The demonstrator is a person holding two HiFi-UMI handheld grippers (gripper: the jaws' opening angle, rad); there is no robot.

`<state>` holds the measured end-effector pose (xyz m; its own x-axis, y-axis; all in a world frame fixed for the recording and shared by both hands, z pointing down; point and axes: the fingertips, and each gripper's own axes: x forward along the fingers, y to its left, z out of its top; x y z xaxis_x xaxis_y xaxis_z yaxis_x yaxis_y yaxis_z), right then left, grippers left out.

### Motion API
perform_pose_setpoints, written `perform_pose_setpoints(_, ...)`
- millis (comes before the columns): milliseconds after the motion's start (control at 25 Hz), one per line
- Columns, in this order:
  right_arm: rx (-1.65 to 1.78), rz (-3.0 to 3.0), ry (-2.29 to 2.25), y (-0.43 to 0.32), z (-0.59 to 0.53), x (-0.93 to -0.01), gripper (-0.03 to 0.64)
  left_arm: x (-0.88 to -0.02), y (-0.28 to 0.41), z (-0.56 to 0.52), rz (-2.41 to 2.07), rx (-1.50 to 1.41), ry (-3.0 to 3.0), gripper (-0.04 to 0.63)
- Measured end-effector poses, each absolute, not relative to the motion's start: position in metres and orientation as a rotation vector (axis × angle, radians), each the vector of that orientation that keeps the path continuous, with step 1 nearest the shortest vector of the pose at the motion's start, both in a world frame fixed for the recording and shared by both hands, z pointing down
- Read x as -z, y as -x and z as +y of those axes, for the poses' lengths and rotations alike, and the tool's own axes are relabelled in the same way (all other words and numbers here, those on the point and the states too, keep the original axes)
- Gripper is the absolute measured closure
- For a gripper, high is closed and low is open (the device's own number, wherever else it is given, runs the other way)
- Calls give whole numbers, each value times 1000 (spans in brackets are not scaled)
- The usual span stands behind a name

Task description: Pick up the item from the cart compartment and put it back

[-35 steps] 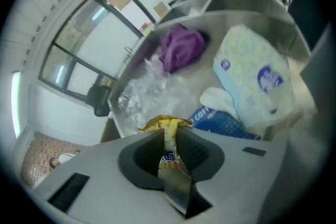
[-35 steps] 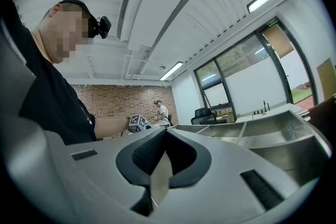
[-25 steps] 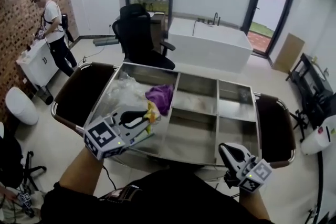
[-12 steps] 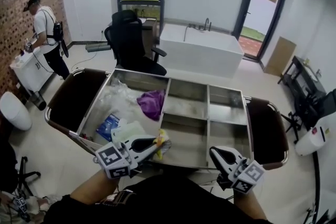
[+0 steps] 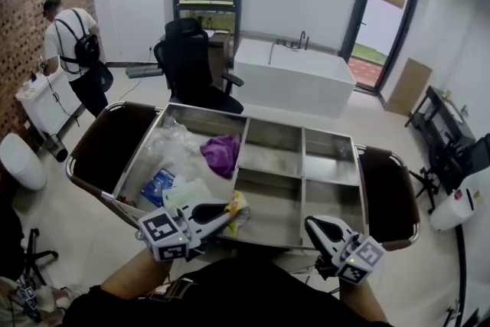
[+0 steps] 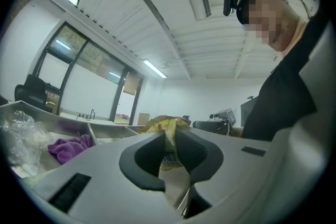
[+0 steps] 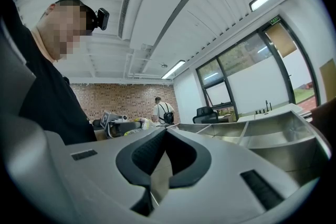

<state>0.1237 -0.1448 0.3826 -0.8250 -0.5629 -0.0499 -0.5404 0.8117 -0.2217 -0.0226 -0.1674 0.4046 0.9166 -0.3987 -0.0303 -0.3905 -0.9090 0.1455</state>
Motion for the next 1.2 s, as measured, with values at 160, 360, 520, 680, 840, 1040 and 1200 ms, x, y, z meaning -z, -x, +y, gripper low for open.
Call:
perform_pose_setpoints(160, 280, 2892, 896, -125, -147, -386, 620, -406, 25, -167, -599, 75, -2937, 552)
perform_pose_setpoints(360, 276, 2895, 911, -128, -147, -388, 620, -403, 22, -166, -597, 80, -2940, 552)
perform_pose_setpoints(520, 273, 2906, 916, -129, -145, -389, 620, -402, 19, -163, -583, 80, -2945, 552)
perform_pose_setpoints(680, 231, 2920, 946, -136, -147, -396, 620, -404, 19, -161, -579, 66, -2942, 552)
perform_pose_setpoints(840, 263, 2898, 924, -132, -144, -391, 620, -401, 18, -162, -579, 72, -2951, 552)
perform_pose_setpoints(1040, 234, 2899, 956, -141, -143, -394, 620, -397, 14, -164, -577, 67, -2952, 552)
perform_pose_setpoints(1200, 280, 2851, 928, -142, -137, -385, 620, -396, 8, -166, -568, 49, -2957, 552)
